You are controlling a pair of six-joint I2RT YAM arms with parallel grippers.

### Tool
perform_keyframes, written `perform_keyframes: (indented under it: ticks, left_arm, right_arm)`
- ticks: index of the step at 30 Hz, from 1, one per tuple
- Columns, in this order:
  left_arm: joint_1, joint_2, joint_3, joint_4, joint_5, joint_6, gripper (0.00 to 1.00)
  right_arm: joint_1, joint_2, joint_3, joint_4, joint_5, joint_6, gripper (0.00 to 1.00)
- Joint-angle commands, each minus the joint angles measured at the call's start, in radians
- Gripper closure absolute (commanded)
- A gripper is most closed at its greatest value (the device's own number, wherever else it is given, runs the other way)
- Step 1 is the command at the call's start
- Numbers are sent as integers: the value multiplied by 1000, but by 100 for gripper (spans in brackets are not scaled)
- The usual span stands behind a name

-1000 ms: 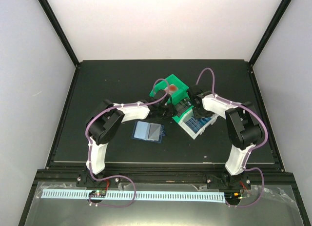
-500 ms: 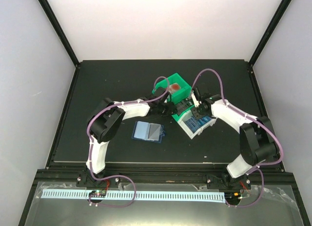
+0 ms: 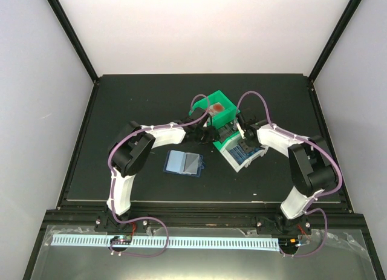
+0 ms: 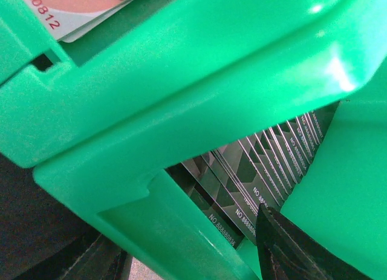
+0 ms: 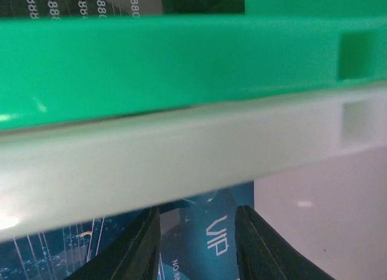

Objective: Put the credit cards into the card holder
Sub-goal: Pick up the credit card from the storage box.

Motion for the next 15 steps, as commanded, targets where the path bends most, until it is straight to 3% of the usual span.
perform_keyframes:
  ticks: [1, 8, 15]
  left_arm:
    - [9, 53, -12, -65, -21, 43, 45]
    - [9, 58, -22, -66, -26, 43, 47]
    - [10, 57, -27, -64, -28, 44, 48]
  right_arm:
    - [10, 62, -16, 10, 119, -29, 63]
    - [10, 70, -16, 62, 276, -32, 67]
    - [10, 4, -9, 74, 253, -20, 68]
